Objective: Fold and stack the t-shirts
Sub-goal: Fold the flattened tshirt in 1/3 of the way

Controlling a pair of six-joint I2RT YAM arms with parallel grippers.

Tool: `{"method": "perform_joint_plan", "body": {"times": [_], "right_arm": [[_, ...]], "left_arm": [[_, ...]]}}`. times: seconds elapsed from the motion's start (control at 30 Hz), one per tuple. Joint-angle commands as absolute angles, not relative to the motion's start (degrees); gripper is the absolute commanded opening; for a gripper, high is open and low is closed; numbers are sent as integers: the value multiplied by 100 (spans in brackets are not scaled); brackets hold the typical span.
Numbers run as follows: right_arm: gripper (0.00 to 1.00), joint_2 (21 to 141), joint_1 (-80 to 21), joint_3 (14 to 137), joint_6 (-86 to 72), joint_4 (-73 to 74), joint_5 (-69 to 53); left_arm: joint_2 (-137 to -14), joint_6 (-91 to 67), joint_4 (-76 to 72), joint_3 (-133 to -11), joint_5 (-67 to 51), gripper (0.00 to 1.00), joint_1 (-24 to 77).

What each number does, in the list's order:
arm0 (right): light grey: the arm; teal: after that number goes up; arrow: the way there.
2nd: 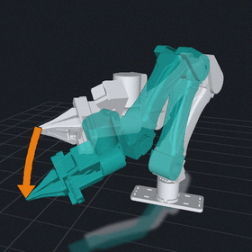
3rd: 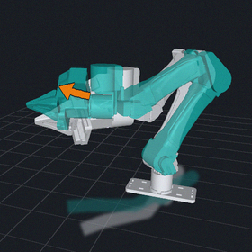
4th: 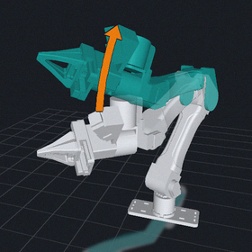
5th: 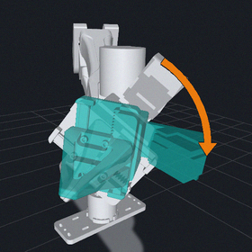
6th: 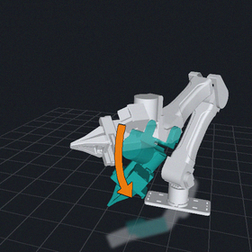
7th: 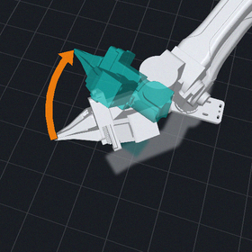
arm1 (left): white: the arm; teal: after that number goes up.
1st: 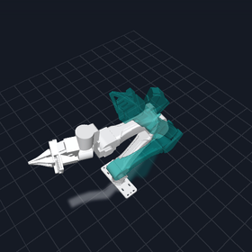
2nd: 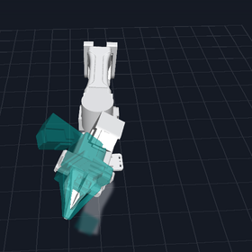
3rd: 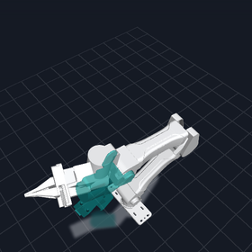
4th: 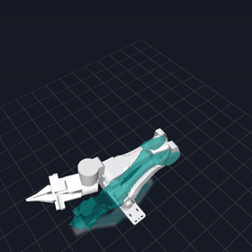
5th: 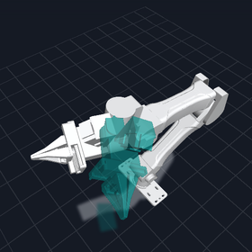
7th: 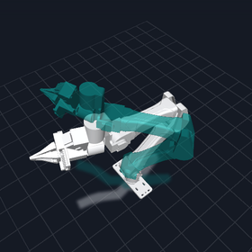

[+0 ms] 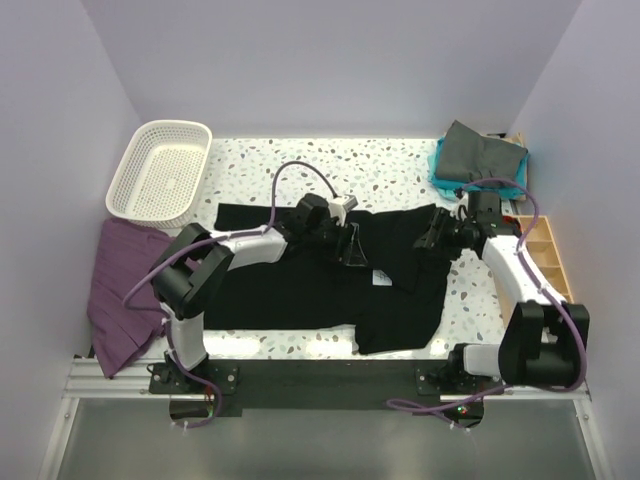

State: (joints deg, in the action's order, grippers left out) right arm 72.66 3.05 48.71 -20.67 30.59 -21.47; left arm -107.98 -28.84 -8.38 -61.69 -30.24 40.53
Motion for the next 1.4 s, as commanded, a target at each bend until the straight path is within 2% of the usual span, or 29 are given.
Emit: {"method": "perform_joint_plan", "body": {"times": [0.0,0.23,0.4,0.57,0.93,1.13,1.37], "right_arm": [[49,7979,299,5273,-2294,2426,-2206],[48,8832,272,5414,-2435,1899,-2399],[47,9369,202,5818,-2364,1898,-2241],[47,9781,115,6283,-2391,1977,-1803],[43,11221,44,7399,-2496,2434,-748],[41,12198,44,8629,-2540,2759,-641],[45,13420,-105,10834,-2277,3217,-966]], "left_arm": [[-10564,-2549,-625,-6687,-2655,69,4043],[-11047,-2285,235,-7549,-1453,73,3938],[-11022,-2496,193,-7191,-1099,73,3314],[-10977,-2400,359,-6838,-581,73,2884],[-12022,-2338,993,-7523,-18,73,2584],[-12541,-2294,1169,-8226,-88,73,2198],[-13008,-2189,1283,-9192,-281,73,1899]]}}
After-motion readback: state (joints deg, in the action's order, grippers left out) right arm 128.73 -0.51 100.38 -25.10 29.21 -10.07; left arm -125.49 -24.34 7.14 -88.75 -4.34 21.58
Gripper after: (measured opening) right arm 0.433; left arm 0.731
